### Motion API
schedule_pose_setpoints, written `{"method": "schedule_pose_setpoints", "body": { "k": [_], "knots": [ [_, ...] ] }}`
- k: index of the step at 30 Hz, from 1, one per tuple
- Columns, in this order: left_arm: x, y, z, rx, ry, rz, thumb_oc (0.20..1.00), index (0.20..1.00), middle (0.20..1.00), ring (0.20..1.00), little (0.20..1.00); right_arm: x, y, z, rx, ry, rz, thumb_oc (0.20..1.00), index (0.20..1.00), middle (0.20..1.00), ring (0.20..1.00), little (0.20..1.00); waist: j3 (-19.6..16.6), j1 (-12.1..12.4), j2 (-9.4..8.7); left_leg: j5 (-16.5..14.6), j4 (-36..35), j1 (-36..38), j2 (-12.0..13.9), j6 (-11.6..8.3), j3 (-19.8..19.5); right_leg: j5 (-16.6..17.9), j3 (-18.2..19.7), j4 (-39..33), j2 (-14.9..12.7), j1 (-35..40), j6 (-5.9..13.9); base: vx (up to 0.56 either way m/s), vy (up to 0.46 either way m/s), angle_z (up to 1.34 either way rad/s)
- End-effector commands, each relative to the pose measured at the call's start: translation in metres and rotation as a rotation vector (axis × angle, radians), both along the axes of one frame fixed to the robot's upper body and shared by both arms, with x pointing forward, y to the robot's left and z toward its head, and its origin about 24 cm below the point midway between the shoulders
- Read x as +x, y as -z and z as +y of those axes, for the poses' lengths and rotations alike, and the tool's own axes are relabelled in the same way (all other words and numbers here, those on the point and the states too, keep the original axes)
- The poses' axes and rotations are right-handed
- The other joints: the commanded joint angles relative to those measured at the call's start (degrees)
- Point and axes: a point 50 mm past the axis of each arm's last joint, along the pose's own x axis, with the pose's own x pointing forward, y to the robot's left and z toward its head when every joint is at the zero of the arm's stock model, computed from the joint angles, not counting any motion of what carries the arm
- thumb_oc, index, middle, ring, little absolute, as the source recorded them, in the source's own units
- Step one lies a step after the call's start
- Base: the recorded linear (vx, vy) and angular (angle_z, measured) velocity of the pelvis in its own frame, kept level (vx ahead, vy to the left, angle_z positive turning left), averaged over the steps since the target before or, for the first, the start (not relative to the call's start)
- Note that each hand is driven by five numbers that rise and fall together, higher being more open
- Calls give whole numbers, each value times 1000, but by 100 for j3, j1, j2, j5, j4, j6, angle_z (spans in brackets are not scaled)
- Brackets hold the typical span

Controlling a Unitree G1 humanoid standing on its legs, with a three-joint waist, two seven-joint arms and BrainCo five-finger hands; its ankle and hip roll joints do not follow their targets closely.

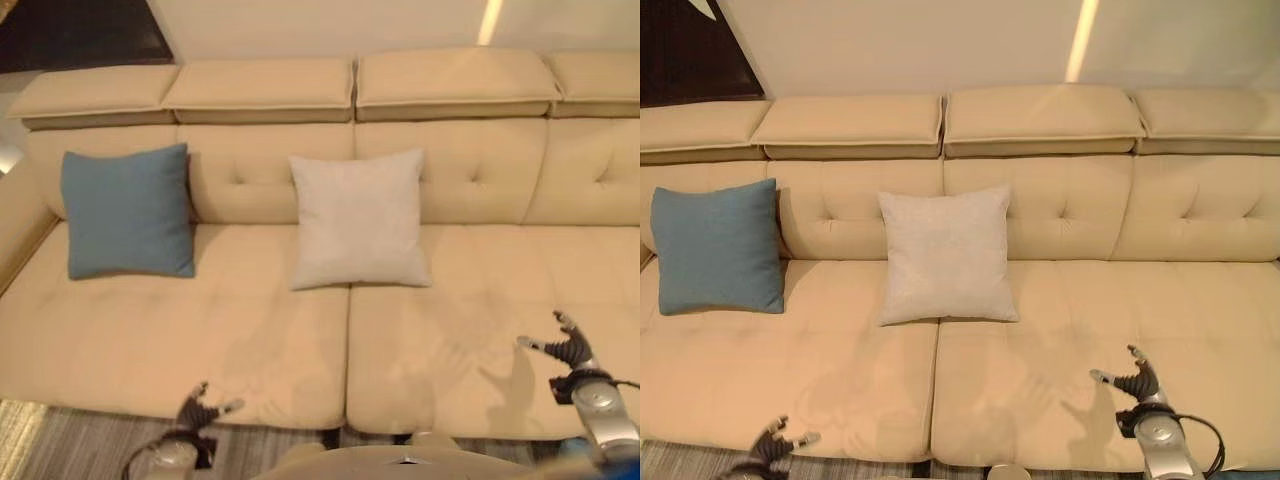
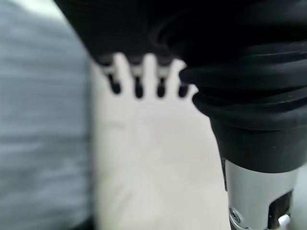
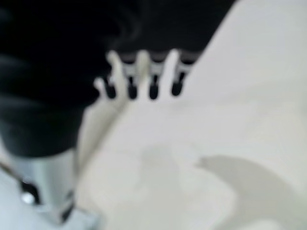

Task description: Pick up all the scattered cushions and arrange them neatly on the sofa.

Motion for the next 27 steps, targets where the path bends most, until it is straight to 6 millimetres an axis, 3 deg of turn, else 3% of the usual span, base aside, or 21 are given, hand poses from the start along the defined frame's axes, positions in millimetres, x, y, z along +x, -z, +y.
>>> {"method": "schedule_pose_setpoints", "body": {
  "k": [1,5,8,12,13,14,15,18,22,23,24,27],
  "knots": [
    [16,-6,15,73,33,-13,1000,1000,1000,1000,1000,10,3,12,6,-61,-9,1000,1000,1000,1000,1000,158,-47,-280,-423,279,221,206,-254,305,619,-44,-1345,-223,921,551,-98,-110,-4],
    [20,-4,13,96,71,14,1000,1000,1000,1000,1000,-4,19,17,13,-49,83,1000,1000,1000,1000,1000,286,-82,-326,-232,367,-6,342,-364,229,532,15,-1420,-49,932,417,-184,-148,7],
    [32,-6,12,117,95,-2,1000,1000,1000,1000,1000,-10,27,17,13,-33,134,1000,1000,1000,1000,1000,449,-95,-416,-166,901,-517,425,-442,168,560,27,-1527,13,857,310,-259,-112,28],
    [39,-5,6,102,105,-8,1000,1000,1000,1000,1000,-18,37,19,12,-26,215,1000,1000,1000,1000,1000,525,-149,-609,-835,1673,-529,250,-322,104,838,25,-1507,-164,583,327,-197,-6,20],
    [39,-5,6,102,105,-8,1000,1000,1000,1000,1000,-18,37,19,12,-27,215,1000,1000,1000,1000,1000,531,-146,-603,-856,1698,-533,257,-321,105,837,27,-1508,-158,590,329,-121,82,33],
    [37,-2,1,83,107,2,1000,1000,1000,1000,1000,-23,40,19,8,-34,254,1000,1000,1000,1000,1000,517,-162,-613,-1186,1940,-337,160,-292,-96,958,142,-1500,-179,502,349,-109,111,24],
    [37,-1,-2,74,104,2,1000,1000,1000,1000,1000,-24,41,19,8,-32,265,1000,1000,1000,1000,1000,475,-196,-598,-1188,1879,-226,103,-296,-254,1004,188,-1490,-185,394,368,-154,176,8],
    [45,-1,-11,55,130,-22,1000,1000,1000,1000,1000,-25,42,18,7,-9,275,1000,1000,1000,1000,1000,439,-309,-456,-1341,1386,173,23,-252,-459,1158,287,-1403,-173,122,452,-127,187,-20],
    [54,-4,-12,56,140,-48,1000,1000,1000,1000,1000,-21,44,24,26,-8,278,1000,1000,1000,1000,1000,503,-361,-485,-1409,1131,226,-166,-107,-393,1562,383,-1341,-319,-289,625,-186,192,-37],
    [59,-6,-11,62,138,-61,1000,1000,1000,1000,1000,-18,45,27,22,-13,274,1000,1000,1000,1000,1000,557,-348,-508,-1412,1053,213,-241,-62,-370,1711,395,-1361,-384,-458,715,-306,248,-64],
    [62,-8,-7,78,131,-71,1000,1000,1000,1000,1000,-14,46,31,28,-16,279,1000,1000,1000,1000,1000,652,-323,-549,-1389,956,170,-394,21,-291,2001,347,-1508,-529,-731,957,-382,288,-90],
    [63,-10,-4,89,132,-71,1000,1000,1000,1000,1000,-10,47,36,28,-24,280,1000,1000,1000,1000,1000,773,-291,-541,-1274,949,51,-402,90,-108,1964,289,-1530,-578,-881,1054,-250,134,-132]
  ]
}}
